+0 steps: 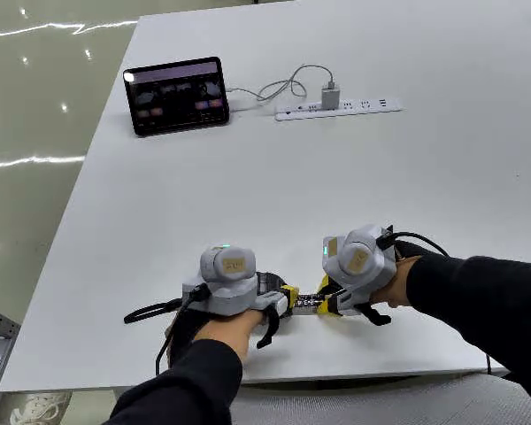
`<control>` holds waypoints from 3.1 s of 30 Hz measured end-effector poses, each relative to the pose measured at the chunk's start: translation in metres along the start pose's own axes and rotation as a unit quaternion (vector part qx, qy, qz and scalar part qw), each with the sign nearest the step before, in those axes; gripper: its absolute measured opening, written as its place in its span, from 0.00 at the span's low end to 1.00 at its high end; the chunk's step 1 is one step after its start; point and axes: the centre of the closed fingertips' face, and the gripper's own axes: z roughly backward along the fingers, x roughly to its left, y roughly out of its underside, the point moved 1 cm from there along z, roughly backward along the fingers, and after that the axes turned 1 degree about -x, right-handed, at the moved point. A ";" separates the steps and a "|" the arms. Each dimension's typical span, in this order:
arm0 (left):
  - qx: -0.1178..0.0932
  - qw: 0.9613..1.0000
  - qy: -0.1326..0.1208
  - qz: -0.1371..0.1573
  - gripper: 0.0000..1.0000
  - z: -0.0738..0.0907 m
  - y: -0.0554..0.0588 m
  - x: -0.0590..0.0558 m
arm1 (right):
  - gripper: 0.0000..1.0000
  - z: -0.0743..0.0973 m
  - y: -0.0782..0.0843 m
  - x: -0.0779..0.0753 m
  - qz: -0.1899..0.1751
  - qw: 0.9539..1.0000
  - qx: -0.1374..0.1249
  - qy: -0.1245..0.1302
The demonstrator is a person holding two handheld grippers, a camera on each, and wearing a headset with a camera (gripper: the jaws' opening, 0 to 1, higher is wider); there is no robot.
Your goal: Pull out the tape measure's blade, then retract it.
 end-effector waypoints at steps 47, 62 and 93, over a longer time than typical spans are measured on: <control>-0.011 1.000 0.003 -0.006 0.60 0.001 -0.001 -0.001 | 0.11 -0.009 -0.013 0.000 -0.018 1.000 -0.014 -0.008; 0.002 0.999 -0.009 -0.040 0.61 -0.001 0.002 -0.002 | 0.11 -0.009 -0.013 0.001 -0.023 1.000 -0.017 -0.003; -0.002 1.000 0.009 -0.020 0.60 -0.001 0.002 0.001 | 0.13 -0.014 -0.025 0.006 0.016 0.998 -0.068 -0.004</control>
